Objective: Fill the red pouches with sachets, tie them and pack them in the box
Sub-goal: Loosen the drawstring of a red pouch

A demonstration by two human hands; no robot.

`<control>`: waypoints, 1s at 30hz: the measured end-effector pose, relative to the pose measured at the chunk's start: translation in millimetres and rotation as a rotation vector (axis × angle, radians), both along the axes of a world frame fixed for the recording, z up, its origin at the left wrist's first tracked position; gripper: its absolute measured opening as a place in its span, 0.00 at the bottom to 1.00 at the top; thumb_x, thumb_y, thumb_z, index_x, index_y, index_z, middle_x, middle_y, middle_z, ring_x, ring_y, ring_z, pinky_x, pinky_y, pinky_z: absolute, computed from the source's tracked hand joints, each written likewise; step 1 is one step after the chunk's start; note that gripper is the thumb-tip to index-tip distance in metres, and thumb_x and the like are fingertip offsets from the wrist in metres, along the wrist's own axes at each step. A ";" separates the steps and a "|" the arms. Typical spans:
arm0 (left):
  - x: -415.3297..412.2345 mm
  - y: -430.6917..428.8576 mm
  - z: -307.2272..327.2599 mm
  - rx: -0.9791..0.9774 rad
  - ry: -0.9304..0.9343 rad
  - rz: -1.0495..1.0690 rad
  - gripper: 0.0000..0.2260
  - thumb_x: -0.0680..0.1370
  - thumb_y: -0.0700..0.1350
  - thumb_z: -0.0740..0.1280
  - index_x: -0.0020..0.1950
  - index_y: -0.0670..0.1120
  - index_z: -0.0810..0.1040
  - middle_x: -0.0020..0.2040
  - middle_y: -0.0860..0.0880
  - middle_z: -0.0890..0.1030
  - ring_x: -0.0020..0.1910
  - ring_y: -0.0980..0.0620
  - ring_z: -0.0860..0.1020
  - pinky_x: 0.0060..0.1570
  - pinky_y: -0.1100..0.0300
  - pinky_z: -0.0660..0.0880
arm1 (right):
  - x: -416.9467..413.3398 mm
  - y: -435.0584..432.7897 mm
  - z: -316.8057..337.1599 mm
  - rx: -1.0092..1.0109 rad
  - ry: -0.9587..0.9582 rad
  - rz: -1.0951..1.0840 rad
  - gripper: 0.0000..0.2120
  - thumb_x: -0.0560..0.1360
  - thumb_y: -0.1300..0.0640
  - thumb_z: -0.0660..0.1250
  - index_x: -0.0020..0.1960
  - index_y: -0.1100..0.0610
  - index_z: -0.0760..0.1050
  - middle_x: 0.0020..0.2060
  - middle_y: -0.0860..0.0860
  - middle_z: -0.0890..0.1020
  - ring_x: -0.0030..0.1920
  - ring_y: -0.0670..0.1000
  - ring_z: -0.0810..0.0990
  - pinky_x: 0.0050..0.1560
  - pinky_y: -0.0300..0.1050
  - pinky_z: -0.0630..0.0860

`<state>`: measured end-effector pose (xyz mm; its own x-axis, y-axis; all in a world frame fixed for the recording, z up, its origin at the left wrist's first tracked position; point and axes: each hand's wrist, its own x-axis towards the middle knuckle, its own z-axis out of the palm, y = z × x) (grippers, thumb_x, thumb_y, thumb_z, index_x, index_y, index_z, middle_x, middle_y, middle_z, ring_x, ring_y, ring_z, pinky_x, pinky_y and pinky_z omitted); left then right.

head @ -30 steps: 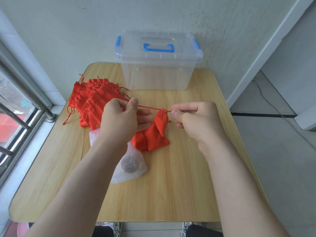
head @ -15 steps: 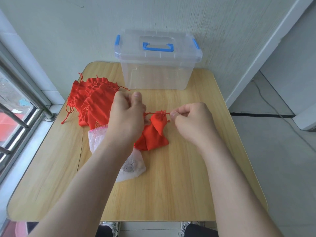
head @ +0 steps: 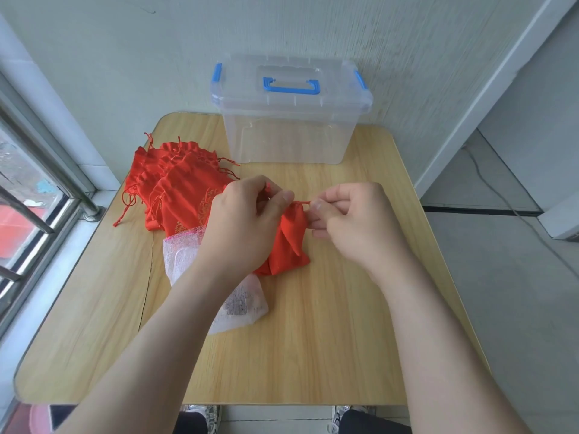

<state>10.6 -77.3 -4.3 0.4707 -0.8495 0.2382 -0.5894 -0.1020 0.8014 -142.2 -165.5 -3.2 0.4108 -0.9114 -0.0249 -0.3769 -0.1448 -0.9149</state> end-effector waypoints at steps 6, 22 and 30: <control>-1.7 -2.5 -2.4 0.019 0.069 0.055 0.11 0.87 0.46 0.62 0.45 0.46 0.72 0.37 0.54 0.76 0.36 0.58 0.72 0.35 0.67 0.66 | 0.4 3.9 -4.8 -0.317 0.258 0.126 0.04 0.84 0.56 0.68 0.51 0.50 0.80 0.44 0.45 0.86 0.49 0.48 0.86 0.52 0.52 0.84; 3.6 -5.2 -2.9 0.017 0.120 0.238 0.11 0.89 0.48 0.56 0.55 0.42 0.72 0.45 0.51 0.77 0.44 0.53 0.76 0.41 0.57 0.72 | 0.8 13.3 0.4 -0.444 0.496 0.202 0.04 0.80 0.51 0.66 0.48 0.50 0.74 0.38 0.46 0.82 0.39 0.50 0.82 0.39 0.52 0.82; -0.6 -2.9 3.0 -0.031 0.053 0.084 0.06 0.85 0.48 0.64 0.55 0.50 0.80 0.42 0.56 0.80 0.42 0.59 0.77 0.43 0.64 0.70 | 8.4 5.9 -0.3 -0.055 0.007 0.062 0.05 0.80 0.54 0.67 0.45 0.51 0.77 0.38 0.53 0.87 0.41 0.56 0.88 0.40 0.58 0.86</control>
